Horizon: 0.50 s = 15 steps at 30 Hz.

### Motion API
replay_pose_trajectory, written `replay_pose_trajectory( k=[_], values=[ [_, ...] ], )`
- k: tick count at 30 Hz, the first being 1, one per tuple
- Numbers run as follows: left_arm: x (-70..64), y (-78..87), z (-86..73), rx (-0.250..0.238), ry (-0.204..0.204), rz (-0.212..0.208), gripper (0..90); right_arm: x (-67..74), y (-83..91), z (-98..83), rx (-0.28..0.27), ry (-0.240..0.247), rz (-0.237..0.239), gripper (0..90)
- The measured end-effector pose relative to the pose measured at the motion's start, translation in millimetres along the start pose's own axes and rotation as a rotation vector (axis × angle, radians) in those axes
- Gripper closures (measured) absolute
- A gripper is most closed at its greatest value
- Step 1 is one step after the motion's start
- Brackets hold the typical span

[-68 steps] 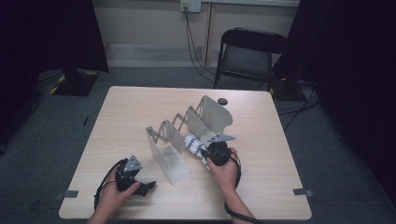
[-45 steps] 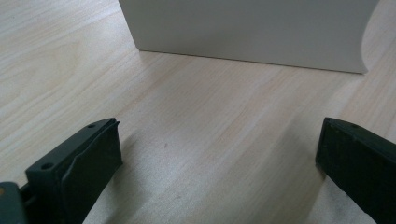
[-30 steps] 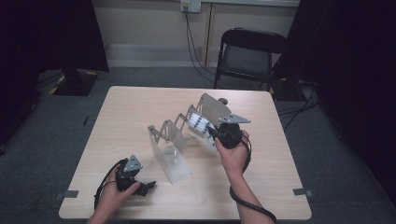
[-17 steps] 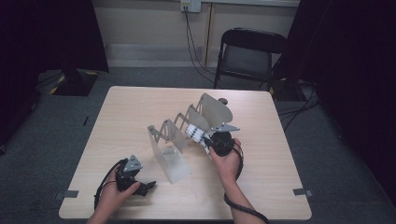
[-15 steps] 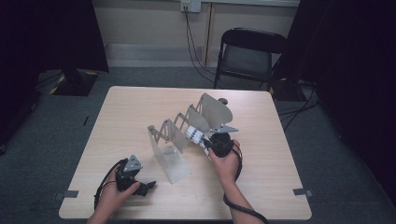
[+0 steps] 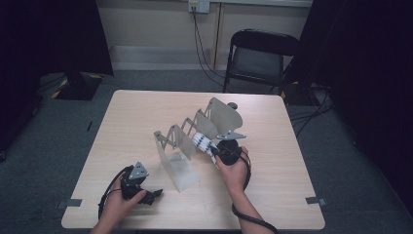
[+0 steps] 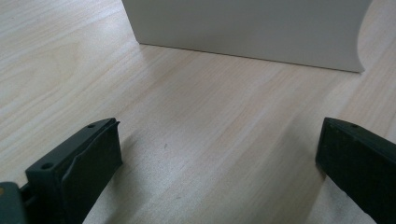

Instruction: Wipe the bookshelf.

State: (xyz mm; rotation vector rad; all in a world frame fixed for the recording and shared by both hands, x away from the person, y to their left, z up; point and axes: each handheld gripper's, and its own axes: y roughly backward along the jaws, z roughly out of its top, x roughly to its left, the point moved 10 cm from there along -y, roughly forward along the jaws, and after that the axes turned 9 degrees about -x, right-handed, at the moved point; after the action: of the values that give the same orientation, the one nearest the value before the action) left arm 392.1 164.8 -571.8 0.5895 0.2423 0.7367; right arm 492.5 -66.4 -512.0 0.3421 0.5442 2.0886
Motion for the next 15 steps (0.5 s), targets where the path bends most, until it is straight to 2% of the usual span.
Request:
replay_pose_trajectory(
  k=[5, 10, 15],
  values=[
    [0.0, 0.0, 0.0, 0.0, 0.0, 0.0, 0.0, 1.3, 14.8, 31.4, -0.064, 0.021, -0.001, 79.5],
    [0.0, 0.0, 0.0, 0.0, 0.0, 0.0, 0.0, 3.4, 26.2, 61.5, -0.135, 0.013, 0.011, 79.5],
    [0.0, 0.0, 0.0, 0.0, 0.0, 0.0, 0.0, 7.7, 30.1, 77.1, -0.18, 0.021, 0.016, 79.5]
  ],
)
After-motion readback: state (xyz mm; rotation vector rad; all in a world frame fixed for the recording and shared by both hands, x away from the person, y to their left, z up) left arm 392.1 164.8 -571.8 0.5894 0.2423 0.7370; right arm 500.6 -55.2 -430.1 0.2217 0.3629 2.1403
